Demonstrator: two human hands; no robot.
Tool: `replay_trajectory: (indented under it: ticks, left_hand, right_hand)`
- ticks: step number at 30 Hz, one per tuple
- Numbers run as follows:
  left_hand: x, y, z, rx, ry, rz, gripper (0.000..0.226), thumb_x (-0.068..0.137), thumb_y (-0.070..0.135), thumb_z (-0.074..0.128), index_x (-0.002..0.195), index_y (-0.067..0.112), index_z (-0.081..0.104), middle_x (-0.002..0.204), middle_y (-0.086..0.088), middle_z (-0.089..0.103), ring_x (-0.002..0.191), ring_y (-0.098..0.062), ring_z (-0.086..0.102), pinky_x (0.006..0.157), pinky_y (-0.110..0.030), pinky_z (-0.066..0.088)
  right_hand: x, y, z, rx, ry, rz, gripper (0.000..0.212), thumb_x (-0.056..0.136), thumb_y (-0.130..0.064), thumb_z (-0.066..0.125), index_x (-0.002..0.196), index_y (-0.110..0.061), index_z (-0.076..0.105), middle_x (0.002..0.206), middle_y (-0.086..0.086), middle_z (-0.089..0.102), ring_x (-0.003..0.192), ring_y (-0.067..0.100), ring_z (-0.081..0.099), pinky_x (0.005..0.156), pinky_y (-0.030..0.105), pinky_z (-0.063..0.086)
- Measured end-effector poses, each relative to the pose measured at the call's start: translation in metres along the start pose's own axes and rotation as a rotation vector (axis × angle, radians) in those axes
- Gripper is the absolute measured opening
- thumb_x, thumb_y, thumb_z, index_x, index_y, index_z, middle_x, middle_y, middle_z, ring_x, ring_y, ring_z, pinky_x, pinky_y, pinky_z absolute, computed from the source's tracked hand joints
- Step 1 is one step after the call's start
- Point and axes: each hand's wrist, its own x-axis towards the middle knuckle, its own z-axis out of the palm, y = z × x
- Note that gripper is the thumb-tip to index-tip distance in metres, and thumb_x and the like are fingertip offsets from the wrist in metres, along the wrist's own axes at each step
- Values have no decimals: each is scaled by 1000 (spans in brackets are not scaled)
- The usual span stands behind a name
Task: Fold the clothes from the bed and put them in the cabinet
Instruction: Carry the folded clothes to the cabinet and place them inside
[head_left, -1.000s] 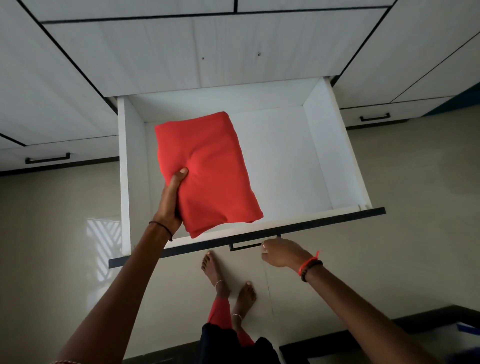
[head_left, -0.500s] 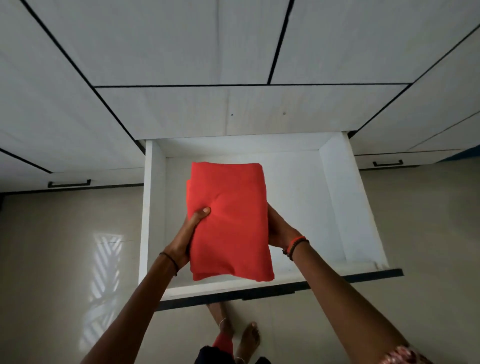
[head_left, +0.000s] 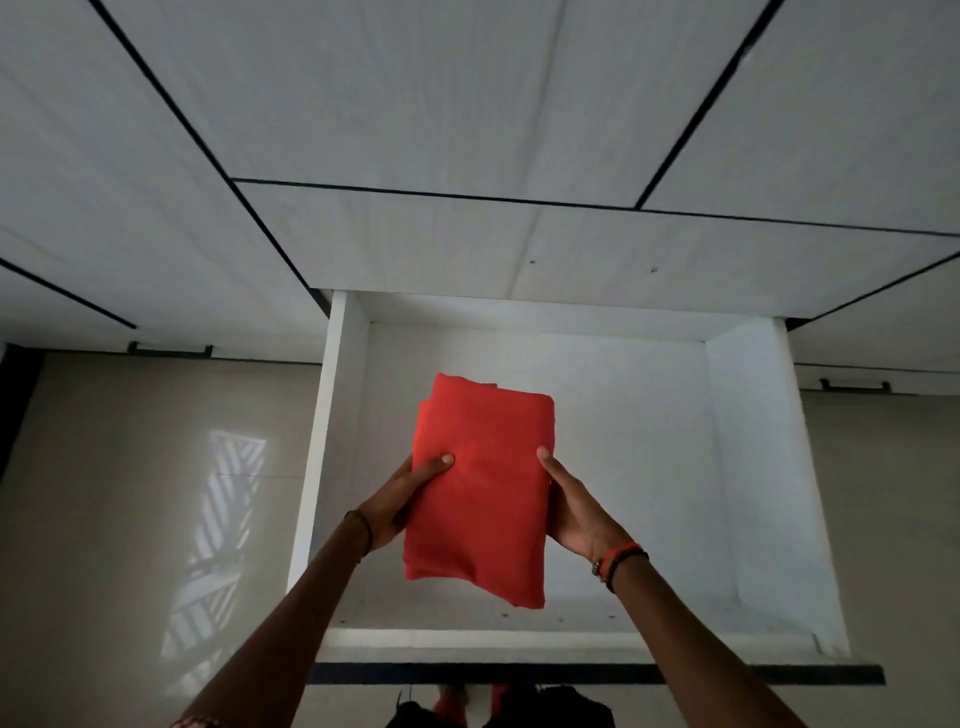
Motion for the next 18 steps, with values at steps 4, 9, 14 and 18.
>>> replay_trajectory:
  ticks: [4,9,14,18]
  left_hand:
    - [30,-3,-23,34,67,-49,85,55,60,77,130,34,50,124,9,63,115,-14,58,101,-39,42]
    - [72,12,-48,-25,144,-1,92,40,63,84,121,27,58,117,5,68,109,-17,63,98,-38,47]
    - [112,44,-69,-48,295,50,52,79,35,71,126,23,52,116,4,63,99,-14,60,73,-24,44]
    - [132,74,-73,-108,361,58,28,93,22,55,119,25,47,99,3,60,78,-6,55,56,-19,46]
  right_hand:
    - [49,2,-13,-98,-6,55,75,72,-52,76,137,-29,47,138,2,54,128,24,50,106,50,40]
    - [113,-9,-11,-225,-5,95,67,74,-30,76,135,-27,47,129,-1,61,123,21,54,103,47,44]
    - [171,-38,14,-276,50,32,52,81,-11,69,129,-21,52,118,0,67,106,16,62,90,37,50]
    - [211,-65,30,-351,29,40,46,84,-13,67,127,-25,53,120,-2,65,104,12,61,83,36,50]
